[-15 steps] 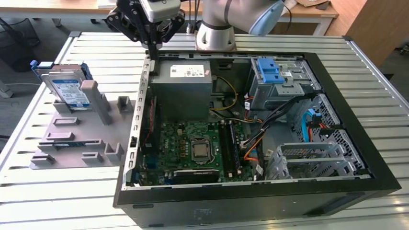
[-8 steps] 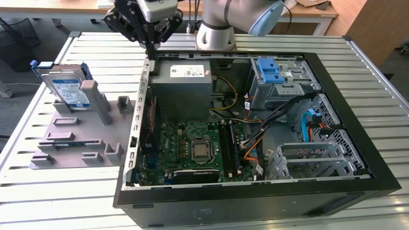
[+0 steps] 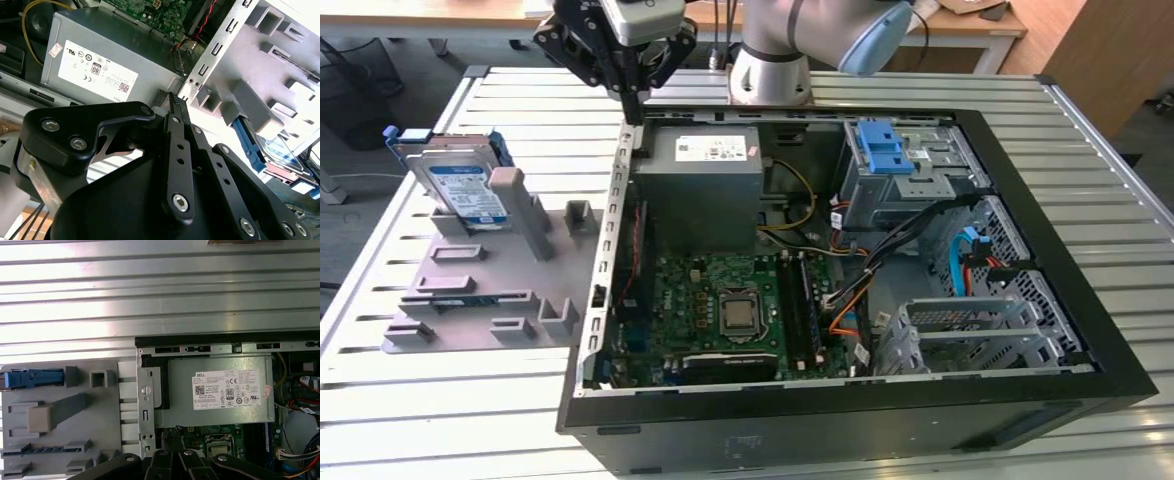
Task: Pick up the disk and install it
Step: 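Reach for the disk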
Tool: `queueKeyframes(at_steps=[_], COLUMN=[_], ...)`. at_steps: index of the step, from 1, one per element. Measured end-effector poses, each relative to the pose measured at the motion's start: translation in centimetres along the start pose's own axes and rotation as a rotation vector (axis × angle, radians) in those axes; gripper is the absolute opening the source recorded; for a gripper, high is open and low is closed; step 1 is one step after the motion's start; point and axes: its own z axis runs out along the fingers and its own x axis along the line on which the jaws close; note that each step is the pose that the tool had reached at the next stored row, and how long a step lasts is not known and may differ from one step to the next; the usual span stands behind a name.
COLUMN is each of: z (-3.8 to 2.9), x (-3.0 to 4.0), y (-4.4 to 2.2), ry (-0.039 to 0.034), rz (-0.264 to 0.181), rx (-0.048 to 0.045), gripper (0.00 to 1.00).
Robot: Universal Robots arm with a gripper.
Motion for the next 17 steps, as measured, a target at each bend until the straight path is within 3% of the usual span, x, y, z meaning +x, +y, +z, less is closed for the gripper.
queueKeyframes(at_steps=[17], z=[0.01], x=[0.79], y=[0.1], ry=[0.0], rz=[0.0], rx=[0.0], gripper=[0.11])
